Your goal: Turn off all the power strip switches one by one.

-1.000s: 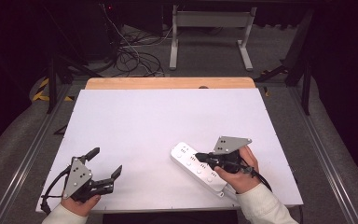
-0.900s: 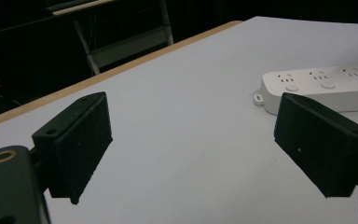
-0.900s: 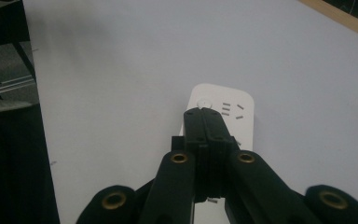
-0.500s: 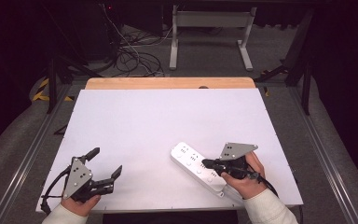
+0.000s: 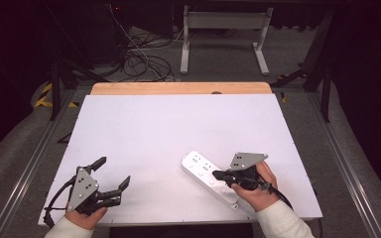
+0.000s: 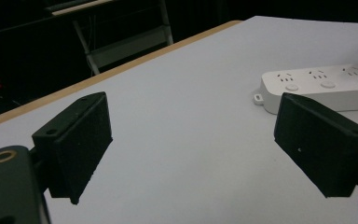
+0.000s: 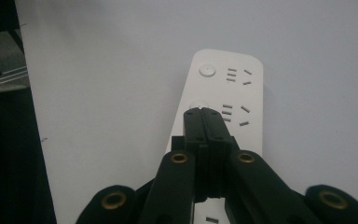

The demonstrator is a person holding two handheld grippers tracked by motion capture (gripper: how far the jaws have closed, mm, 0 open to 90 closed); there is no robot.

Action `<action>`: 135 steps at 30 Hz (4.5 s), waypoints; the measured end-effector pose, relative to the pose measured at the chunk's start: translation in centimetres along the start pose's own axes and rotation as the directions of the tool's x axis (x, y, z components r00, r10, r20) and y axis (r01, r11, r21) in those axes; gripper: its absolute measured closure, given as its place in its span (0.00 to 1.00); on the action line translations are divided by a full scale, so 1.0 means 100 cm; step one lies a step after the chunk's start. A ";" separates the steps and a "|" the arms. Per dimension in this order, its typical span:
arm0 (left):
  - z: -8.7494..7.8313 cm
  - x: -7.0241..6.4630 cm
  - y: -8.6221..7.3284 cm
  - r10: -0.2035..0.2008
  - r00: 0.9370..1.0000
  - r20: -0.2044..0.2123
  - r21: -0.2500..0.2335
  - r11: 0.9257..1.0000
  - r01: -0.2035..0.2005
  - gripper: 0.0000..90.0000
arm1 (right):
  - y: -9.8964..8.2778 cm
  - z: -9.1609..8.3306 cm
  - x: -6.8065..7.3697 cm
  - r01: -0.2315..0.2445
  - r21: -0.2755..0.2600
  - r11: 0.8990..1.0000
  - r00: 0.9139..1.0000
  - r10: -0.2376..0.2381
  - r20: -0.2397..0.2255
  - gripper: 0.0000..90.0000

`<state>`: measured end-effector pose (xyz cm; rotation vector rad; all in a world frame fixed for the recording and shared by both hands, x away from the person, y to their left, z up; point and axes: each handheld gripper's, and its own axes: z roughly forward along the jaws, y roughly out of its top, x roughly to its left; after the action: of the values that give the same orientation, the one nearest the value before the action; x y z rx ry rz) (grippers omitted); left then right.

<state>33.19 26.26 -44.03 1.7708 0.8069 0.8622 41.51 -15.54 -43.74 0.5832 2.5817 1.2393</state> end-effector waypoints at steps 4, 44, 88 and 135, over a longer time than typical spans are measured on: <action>0.000 0.000 0.000 -0.001 1.000 -0.001 0.000 1.000 0.001 0.13 | -0.001 0.006 0.001 0.001 0.018 1.000 1.000 0.000 -0.010 1.00; 0.000 -0.001 0.000 -0.009 1.000 0.000 0.004 1.000 0.009 0.13 | -0.007 0.029 0.007 0.021 0.101 0.995 1.000 -0.020 -0.016 1.00; 0.000 0.000 0.000 0.000 1.000 -0.001 0.001 1.000 0.000 0.13 | 0.008 -0.001 0.010 0.013 -0.097 0.995 1.000 -0.011 0.027 1.00; 0.001 -0.001 0.000 -0.011 1.000 0.002 0.006 1.000 0.011 0.13 | -0.032 -0.005 0.013 -0.010 0.113 0.994 1.000 0.012 -0.022 1.00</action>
<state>33.18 26.16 -44.08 1.7706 0.8182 0.8519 39.40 -17.10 -45.97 0.6089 2.6845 1.1143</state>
